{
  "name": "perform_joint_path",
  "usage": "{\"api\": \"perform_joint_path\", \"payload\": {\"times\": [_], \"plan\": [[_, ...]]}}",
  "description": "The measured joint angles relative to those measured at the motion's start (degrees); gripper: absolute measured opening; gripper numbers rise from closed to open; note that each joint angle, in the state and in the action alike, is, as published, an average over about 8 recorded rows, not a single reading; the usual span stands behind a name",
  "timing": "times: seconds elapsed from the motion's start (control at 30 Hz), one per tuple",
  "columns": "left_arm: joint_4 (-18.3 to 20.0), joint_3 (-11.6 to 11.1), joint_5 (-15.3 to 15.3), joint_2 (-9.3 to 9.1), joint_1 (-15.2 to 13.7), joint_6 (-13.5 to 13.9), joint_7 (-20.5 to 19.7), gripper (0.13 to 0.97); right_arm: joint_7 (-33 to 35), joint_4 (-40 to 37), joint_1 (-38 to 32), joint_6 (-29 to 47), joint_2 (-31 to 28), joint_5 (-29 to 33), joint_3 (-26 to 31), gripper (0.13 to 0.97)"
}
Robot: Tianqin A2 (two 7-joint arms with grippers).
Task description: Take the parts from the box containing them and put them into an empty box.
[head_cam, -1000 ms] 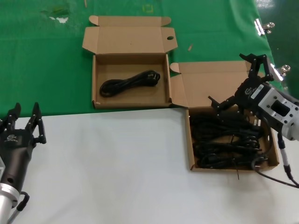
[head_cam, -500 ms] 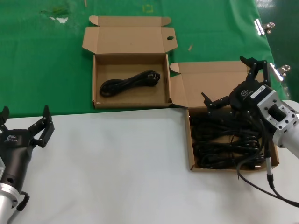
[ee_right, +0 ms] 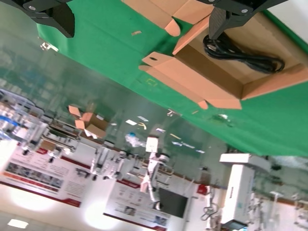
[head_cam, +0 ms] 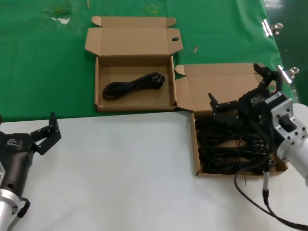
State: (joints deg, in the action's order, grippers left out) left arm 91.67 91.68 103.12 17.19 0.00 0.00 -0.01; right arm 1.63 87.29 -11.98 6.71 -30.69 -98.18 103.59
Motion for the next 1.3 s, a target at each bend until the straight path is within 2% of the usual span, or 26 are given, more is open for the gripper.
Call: {"api": "perform_joint_path", "payload": {"times": [0.07, 0.2, 0.47, 0.93, 1.3], "plan": [[0.0, 0.0, 0.0, 0.0, 0.0, 0.0, 0.0, 0.852, -0.1, 0.28, 0.76, -0.43, 0.86, -0.31, -0.76, 0.966], [0.0, 0.0, 0.0, 0.0, 0.0, 0.0, 0.01, 0.852, -0.3, 0.82, 2.25, -1.25, 2.54, -0.92, -2.22, 0.966], [0.0, 0.0, 0.01, 0.0, 0.0, 0.0, 0.02, 0.942, -0.72, 1.91, 5.24, -2.93, 5.9, -2.16, -5.2, 0.966], [0.0, 0.0, 0.01, 0.0, 0.0, 0.0, 0.01, 0.966, -1.41, 3.77, 10.3, -5.77, 11.61, -4.26, -10.25, 0.966], [0.0, 0.0, 0.01, 0.0, 0.0, 0.0, 0.01, 0.966, -1.5, 4.04, 11.03, -6.18, 12.43, -4.56, -10.97, 0.966]]}}
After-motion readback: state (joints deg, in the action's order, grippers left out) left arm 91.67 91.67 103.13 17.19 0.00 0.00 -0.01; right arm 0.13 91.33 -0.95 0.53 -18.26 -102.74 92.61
